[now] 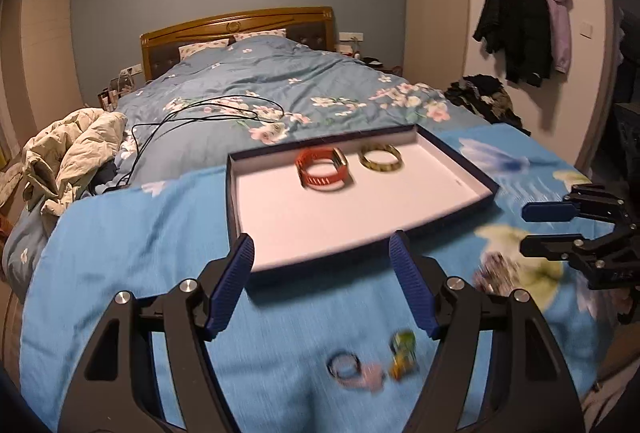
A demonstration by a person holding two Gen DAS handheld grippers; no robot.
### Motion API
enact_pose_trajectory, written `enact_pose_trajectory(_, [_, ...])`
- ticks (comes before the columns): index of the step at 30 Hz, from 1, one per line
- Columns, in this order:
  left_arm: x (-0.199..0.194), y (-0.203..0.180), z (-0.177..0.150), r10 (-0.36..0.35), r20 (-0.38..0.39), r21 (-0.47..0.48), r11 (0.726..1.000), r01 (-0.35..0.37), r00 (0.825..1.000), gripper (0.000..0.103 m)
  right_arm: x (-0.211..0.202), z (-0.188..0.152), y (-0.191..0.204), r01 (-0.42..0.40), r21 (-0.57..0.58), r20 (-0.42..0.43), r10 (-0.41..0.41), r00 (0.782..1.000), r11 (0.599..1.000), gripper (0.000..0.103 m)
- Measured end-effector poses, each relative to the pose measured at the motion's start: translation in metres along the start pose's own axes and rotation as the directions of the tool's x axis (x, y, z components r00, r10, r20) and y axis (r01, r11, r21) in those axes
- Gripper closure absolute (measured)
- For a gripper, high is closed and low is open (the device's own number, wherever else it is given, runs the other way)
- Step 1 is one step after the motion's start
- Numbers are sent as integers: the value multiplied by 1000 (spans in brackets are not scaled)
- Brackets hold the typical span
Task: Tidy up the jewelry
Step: 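Withdraw both tools from the tray toward the remaining jewelry, then grasp the clear crystal bracelet with the right tool while the left tool approaches the pink-charm chain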
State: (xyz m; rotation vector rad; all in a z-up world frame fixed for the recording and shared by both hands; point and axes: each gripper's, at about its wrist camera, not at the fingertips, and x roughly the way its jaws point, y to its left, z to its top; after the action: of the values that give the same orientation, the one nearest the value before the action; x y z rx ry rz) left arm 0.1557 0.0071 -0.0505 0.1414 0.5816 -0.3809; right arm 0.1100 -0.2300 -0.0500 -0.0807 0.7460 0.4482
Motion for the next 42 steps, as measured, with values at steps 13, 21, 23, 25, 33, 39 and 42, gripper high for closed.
enact_pose_trajectory(13, [-23, -17, -39, -28, -24, 10, 1000, 28, 999, 34, 15, -27, 30, 41, -40, -63, -43, 997, 998, 63])
enact_pose_trajectory(21, [-20, -26, -42, -21, -37, 35, 999, 22, 999, 34, 30, -29, 31, 46, -24, -91, -48, 995, 999, 80])
enact_pose_trajectory(23, [-20, -28, -43, -29, -39, 40, 999, 31, 999, 34, 31, -29, 30, 50, -22, -95, -52, 994, 999, 89])
enact_pose_trajectory(25, [-20, -28, -44, -28, -41, 39, 999, 30, 999, 34, 30, -29, 27, 38, -8, -92, -39, 995, 999, 95])
enact_pose_trajectory(33, [-19, -27, -45, -38, -47, 34, 999, 39, 998, 34, 20, -25, 20, 6, 43, -56, -4, 998, 999, 95])
enact_pose_trajectory(39, [-19, -30, -48, -41, -43, 54, 998, 43, 998, 34, 0, -13, 8, -17, 97, 10, 16, 1000, 995, 95])
enact_pose_trajectory(42, [-21, -31, -49, -40, -46, 57, 997, 43, 998, 34, -7, -9, 6, -14, 103, 31, 10, 999, 995, 95])
